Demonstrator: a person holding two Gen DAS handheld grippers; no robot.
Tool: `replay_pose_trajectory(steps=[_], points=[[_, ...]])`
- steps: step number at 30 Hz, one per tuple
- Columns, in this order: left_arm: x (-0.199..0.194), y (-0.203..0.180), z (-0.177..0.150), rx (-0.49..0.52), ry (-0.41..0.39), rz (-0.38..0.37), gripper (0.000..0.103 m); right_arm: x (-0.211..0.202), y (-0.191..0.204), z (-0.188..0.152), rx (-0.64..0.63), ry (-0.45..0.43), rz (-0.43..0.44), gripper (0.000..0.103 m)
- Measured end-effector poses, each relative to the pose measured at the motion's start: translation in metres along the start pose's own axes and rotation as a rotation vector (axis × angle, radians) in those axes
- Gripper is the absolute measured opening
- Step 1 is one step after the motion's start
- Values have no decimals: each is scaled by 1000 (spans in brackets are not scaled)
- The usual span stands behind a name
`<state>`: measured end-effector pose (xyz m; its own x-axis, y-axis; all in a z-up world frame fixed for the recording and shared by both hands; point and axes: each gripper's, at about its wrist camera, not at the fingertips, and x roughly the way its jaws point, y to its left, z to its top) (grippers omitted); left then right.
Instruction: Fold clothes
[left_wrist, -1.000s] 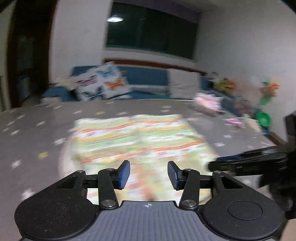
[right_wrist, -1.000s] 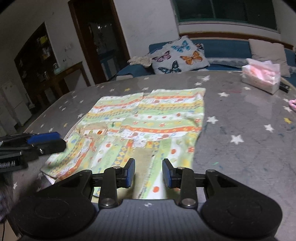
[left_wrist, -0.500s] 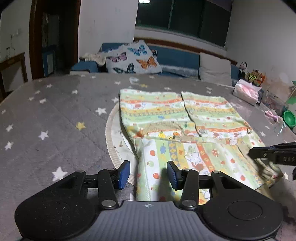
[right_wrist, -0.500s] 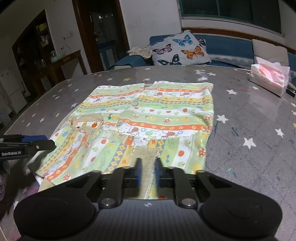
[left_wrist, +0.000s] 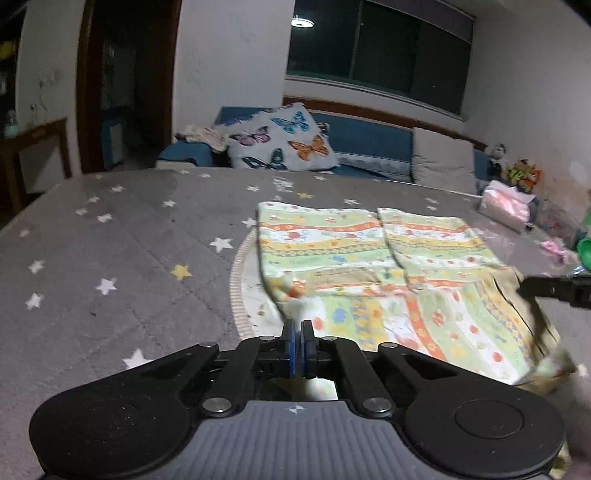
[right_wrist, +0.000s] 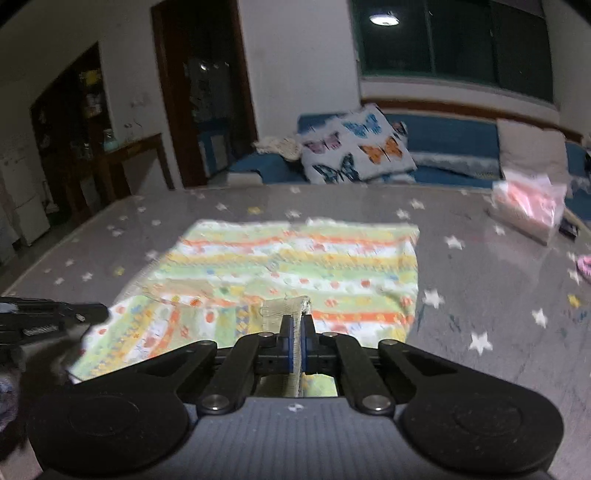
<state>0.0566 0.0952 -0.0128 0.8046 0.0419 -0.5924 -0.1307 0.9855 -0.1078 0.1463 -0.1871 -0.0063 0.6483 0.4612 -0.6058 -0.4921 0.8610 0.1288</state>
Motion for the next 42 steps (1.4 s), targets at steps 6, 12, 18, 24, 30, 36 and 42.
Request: replay_pose_trajectory(steps=[6, 12, 18, 24, 30, 36, 42], points=[[1, 9, 0, -11, 13, 32, 4, 10, -10, -7, 25, 65, 17, 11], [-18, -15, 3, 99, -12, -93, 5, -12, 2, -7, -60, 69, 98, 11], [-15, -46, -16, 234, 34, -175, 5, -14, 17, -24, -171, 125, 131, 12], [-23, -61, -32, 385, 20, -162, 7, -24, 20, -30, -219, 136, 125, 18], [-30, -68, -24, 365, -13, -192, 7, -20, 28, -26, -214, 111, 158, 19], [-29, -76, -47, 460, -7, -198, 7, -15, 30, -33, -236, 133, 154, 20], [-35, -76, -49, 496, -19, -203, 7, -19, 24, -34, -228, 130, 141, 20]])
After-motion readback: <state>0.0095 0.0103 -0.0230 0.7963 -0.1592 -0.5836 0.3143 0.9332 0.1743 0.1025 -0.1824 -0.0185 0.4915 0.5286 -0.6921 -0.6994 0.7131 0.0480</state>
